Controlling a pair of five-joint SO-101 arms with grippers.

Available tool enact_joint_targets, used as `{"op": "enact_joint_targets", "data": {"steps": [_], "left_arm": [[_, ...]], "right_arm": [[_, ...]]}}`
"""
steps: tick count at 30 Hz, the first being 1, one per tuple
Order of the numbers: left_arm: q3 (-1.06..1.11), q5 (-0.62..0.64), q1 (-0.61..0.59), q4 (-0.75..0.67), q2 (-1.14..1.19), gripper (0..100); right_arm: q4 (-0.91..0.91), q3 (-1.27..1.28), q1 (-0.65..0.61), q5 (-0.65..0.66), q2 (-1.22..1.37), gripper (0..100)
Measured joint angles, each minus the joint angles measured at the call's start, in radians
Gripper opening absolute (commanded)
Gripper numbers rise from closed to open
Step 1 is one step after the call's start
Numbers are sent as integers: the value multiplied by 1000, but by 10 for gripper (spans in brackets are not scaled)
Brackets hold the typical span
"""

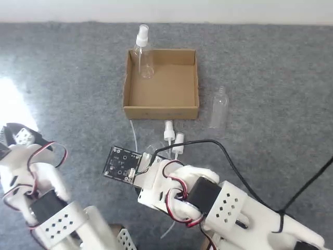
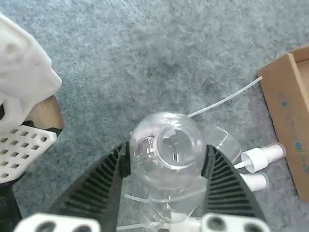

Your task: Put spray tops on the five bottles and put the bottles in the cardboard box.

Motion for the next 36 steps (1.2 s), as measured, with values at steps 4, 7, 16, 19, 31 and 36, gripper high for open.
{"op": "enact_joint_targets", "data": {"steps": [4, 7, 16, 19, 31, 36], "left_arm": [[0, 0, 26, 0, 0, 16], [0, 5, 23, 0, 0, 16], [0, 5, 28, 0, 0, 16], [0, 0, 31, 0, 0, 16], [0, 0, 69, -2, 0, 16], [20, 0, 106, -29, 2, 17]], "right_arm": [[2, -2, 0, 0, 0, 138], [2, -2, 0, 0, 9, 138], [-9, -8, -28, 0, 126, 138], [40, -32, -28, 0, 115, 138], [209, -158, 32, 2, -12, 136], [311, -316, 109, 2, -12, 136]]}}
